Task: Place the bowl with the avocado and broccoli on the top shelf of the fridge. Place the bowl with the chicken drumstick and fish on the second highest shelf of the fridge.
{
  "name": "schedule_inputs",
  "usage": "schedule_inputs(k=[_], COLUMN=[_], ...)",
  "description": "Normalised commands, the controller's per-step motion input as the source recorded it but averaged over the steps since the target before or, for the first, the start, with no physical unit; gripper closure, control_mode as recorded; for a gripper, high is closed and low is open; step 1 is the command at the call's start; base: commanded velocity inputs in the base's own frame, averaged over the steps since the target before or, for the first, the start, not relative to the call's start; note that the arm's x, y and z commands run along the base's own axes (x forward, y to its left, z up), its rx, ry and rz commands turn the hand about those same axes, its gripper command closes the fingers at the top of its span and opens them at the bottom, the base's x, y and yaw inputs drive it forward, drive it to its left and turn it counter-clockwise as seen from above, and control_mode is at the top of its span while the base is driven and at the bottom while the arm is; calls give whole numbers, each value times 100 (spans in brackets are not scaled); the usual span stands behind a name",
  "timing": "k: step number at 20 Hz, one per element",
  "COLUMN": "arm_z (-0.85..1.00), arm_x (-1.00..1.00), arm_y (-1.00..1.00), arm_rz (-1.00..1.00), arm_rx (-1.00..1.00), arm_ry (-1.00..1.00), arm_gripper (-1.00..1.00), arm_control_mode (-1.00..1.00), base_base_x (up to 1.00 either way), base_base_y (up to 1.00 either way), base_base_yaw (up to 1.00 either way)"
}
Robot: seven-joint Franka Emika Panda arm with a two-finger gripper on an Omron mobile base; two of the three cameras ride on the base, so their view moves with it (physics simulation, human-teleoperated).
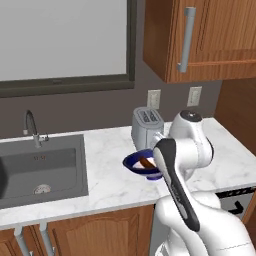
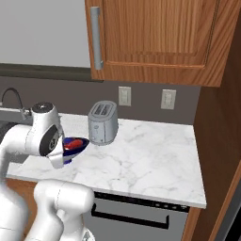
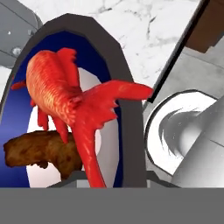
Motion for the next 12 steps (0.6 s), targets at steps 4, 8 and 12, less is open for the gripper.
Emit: schedule_inputs(k=[4,8,12], arm_z=[100,100,73], arm_x=[-100,-90,-51], arm_y=[0,-9,-48], arm_rz=[-12,-6,1], arm_rx=[1,8,9], arm_ry=[-21,-13,-14], arm_gripper=[100,100,100], arm_control_mode=[-100,-100,-100], base_base_x=[0,0,0], base_base_y=[0,0,0], base_base_yaw=[0,0,0])
